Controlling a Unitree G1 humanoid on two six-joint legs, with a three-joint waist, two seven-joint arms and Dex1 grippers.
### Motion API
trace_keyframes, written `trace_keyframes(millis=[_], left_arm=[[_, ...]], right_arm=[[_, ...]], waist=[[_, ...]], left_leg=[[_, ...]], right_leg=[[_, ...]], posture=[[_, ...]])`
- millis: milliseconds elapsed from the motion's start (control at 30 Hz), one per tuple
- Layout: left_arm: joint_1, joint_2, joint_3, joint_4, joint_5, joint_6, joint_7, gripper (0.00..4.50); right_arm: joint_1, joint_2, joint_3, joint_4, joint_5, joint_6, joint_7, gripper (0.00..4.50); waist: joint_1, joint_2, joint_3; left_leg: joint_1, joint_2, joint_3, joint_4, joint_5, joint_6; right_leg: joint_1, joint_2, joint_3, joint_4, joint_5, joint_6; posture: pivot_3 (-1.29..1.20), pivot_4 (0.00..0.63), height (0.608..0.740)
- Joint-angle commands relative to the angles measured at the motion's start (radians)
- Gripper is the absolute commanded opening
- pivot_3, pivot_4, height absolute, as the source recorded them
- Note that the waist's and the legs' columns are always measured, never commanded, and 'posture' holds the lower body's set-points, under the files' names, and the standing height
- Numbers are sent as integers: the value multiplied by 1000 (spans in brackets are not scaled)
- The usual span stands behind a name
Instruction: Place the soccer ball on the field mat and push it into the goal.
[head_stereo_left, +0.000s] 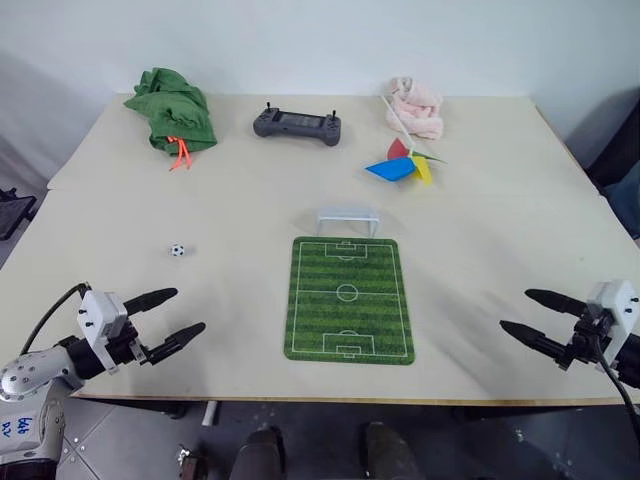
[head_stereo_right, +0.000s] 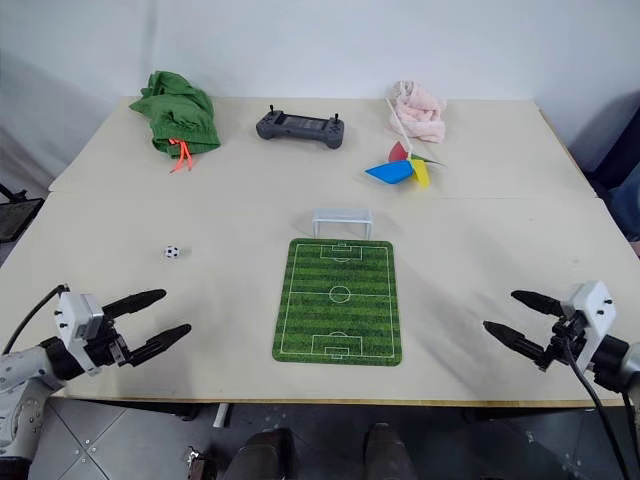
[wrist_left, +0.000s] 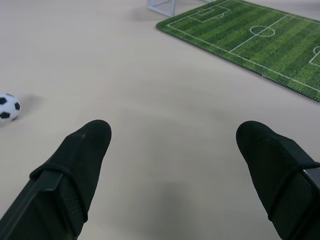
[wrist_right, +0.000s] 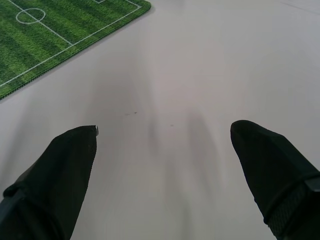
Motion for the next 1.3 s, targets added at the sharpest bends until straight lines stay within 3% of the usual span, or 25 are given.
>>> trace_keyframes(millis=[33,333,733,1033,1300], left_arm=[[-5,8,7,-30,-13,-6,-4,4481],[-16,9,25,-89,-2,70,101,4481],[-82,18,50,-91,-34,125,163,4481],[-267,38,50,113,41,111,260,4481],[-491,13,-71,376,162,143,364,4481]], right_arm=[[4,-7,-31,-23,14,1,-1,4500],[14,-1,-35,-37,2,-25,-11,4500],[37,50,-66,-171,130,-76,104,4500],[162,87,-106,-311,191,-52,101,4500],[201,111,-111,-332,168,-52,55,4500]], waist=[[0,0,0],[0,0,0],[0,0,0],[4,-1,0],[2,-2,0]], left_leg=[[0,0,0,0,0,0],[0,0,0,0,0,0],[0,0,0,0,0,0],[0,0,0,0,0,0],[0,0,0,0,0,0]], right_leg=[[0,0,0,0,0,0],[0,0,0,0,0,0],[0,0,0,0,3,5],[0,0,0,0,3,6],[0,1,0,1,6,11]], posture=[[0,150,740],[0,150,740],[0,150,740],[0,150,740],[0,150,740]])
